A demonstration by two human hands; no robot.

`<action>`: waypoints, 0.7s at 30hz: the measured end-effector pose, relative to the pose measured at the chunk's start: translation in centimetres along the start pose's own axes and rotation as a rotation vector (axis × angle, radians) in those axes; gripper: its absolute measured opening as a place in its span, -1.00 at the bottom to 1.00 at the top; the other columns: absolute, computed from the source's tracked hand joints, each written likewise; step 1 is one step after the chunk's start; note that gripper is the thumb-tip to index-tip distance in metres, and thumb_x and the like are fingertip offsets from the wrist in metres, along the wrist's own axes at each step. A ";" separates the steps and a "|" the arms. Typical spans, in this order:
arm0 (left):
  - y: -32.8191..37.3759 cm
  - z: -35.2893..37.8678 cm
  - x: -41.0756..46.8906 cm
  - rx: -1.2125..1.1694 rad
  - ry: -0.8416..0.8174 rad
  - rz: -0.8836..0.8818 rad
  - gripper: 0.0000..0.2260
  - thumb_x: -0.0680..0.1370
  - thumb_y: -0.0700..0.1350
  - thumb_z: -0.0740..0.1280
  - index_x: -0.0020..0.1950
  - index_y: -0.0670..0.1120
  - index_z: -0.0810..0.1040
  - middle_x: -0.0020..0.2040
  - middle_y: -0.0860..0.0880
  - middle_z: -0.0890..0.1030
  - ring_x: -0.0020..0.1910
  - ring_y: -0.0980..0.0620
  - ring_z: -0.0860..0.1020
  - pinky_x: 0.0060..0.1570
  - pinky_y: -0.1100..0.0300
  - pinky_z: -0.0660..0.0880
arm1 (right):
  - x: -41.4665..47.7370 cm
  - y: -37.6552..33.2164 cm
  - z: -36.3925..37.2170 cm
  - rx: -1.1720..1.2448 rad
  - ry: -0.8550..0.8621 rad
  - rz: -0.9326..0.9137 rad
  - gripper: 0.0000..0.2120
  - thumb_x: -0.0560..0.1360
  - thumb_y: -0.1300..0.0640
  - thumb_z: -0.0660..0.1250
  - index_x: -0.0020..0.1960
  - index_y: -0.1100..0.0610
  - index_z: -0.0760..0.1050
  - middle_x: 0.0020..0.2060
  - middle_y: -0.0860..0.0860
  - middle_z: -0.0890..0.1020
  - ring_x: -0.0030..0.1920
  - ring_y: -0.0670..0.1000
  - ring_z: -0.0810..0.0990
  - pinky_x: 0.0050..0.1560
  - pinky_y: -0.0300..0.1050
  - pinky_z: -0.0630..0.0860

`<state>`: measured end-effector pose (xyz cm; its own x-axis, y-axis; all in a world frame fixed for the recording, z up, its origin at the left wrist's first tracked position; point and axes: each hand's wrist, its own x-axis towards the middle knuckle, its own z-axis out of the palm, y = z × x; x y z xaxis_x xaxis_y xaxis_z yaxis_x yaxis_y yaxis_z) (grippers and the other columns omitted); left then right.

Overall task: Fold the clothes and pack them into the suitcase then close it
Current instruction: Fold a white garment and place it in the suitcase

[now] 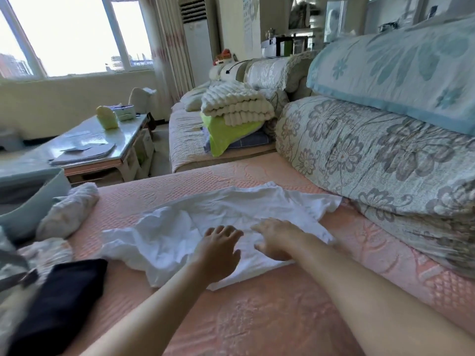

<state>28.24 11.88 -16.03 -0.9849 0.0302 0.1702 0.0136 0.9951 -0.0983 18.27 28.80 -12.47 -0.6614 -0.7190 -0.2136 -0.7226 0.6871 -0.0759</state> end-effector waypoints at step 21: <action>-13.4 -3.6 -13.7 -0.554 0.408 -0.712 -0.84 0.67 -0.06 0.16 0.03 -0.08 0.49 -0.18 -0.07 0.63 -0.20 -0.12 0.61 -0.12 -0.05 0.54 | 4.2 -15.9 0.0 0.577 0.060 -0.129 -0.79 0.43 -0.10 0.43 0.05 -0.13 0.58 -0.12 -0.16 0.63 -0.10 -0.10 0.59 -0.15 -0.18 0.47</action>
<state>42.14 -1.58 -13.54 -0.6608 -0.6657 0.3465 -0.3776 0.6939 0.6131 27.02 14.90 -12.20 -0.5976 -0.7937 -0.1133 -0.5828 0.5271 -0.6185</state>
